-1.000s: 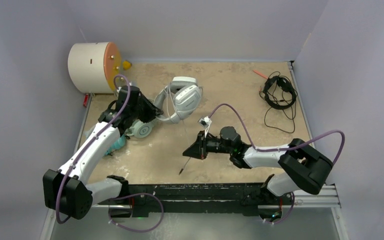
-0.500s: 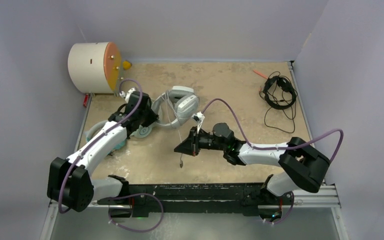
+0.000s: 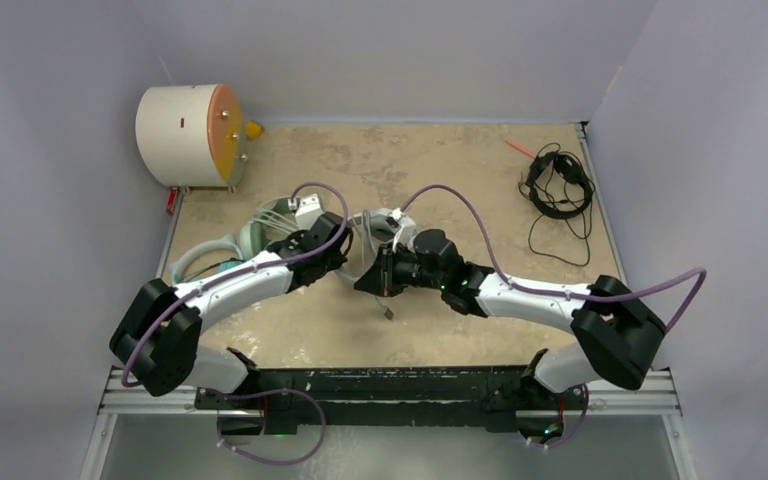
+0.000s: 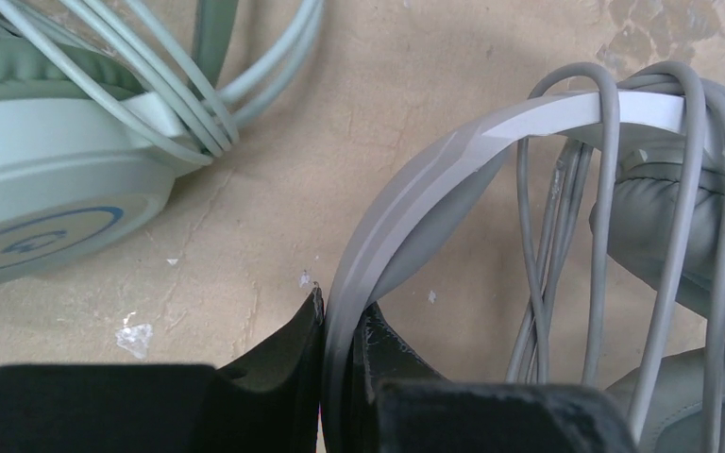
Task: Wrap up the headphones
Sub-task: Wrap the headphones cable around the headphones.
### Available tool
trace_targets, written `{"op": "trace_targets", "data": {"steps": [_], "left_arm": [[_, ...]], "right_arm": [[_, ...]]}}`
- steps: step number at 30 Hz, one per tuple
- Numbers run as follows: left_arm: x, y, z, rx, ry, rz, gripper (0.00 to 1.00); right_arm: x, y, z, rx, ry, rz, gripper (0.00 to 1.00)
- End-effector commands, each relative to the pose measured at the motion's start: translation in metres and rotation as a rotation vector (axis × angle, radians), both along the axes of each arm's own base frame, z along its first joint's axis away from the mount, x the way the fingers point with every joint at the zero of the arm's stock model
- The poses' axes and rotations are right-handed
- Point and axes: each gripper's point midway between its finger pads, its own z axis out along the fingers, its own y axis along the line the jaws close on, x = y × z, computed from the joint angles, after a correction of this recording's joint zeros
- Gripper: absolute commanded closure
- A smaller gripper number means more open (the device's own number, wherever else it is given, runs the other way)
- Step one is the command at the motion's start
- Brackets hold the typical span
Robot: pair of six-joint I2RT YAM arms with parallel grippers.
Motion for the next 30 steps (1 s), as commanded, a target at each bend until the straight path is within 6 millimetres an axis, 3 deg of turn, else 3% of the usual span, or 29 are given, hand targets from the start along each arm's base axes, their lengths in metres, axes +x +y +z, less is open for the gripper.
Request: {"op": "trace_targets", "data": {"steps": [1,7,12,18,30], "left_arm": [[0.012,-0.016,0.006,0.006,-0.101,0.005,1.0],[0.005,-0.033,-0.007,-0.004,-0.089,-0.046,1.0],[0.002,-0.043,-0.019,0.005,-0.063,-0.092,1.0],[0.0,-0.049,-0.025,0.0,-0.04,-0.104,1.0],[-0.007,-0.062,-0.019,-0.024,0.038,-0.143,1.0]], "right_arm": [[0.04,0.0,0.035,0.083,-0.008,-0.143,0.88],[0.067,-0.013,0.036,0.112,0.025,-0.211,0.88],[0.08,-0.018,0.048,0.127,0.028,-0.219,0.77],[0.096,-0.023,0.058,0.104,0.01,-0.243,0.77],[0.122,-0.052,0.018,-0.071,0.01,-0.3,0.83]]}}
